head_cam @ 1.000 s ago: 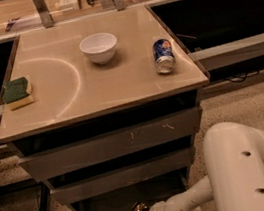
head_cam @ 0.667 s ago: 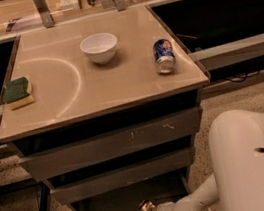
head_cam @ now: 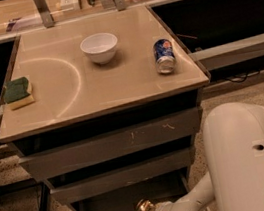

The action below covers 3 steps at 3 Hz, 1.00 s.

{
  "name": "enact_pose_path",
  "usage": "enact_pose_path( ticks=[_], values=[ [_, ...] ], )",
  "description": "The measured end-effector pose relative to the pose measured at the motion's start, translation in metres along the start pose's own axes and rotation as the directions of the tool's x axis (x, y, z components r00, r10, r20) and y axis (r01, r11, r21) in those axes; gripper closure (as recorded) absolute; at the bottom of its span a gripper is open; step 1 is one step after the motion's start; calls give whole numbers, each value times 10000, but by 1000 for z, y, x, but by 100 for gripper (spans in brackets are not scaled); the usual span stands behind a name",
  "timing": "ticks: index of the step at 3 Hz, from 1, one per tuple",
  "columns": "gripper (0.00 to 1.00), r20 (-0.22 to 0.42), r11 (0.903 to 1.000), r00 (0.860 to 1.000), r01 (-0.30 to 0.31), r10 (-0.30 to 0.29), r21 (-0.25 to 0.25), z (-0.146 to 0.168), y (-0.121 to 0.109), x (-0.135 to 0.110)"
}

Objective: Pick orange can from bottom drawer and place on counter

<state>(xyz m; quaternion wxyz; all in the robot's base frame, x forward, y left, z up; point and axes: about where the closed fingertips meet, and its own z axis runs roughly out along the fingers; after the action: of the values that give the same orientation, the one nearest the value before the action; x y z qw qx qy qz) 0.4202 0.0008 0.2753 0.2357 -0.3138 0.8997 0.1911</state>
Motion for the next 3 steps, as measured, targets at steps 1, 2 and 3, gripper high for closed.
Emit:
enact_pose_path(
  ticks=[1,2,3],
  values=[
    [100,324,9943,9956,857,-879,633,-37,26,-41],
    [100,630,9763,9819,1687,-1784,1357,-81,52,-75],
    [100,594,9684,9837,1551,-1695,1953,-107,40,-81]
  ],
)
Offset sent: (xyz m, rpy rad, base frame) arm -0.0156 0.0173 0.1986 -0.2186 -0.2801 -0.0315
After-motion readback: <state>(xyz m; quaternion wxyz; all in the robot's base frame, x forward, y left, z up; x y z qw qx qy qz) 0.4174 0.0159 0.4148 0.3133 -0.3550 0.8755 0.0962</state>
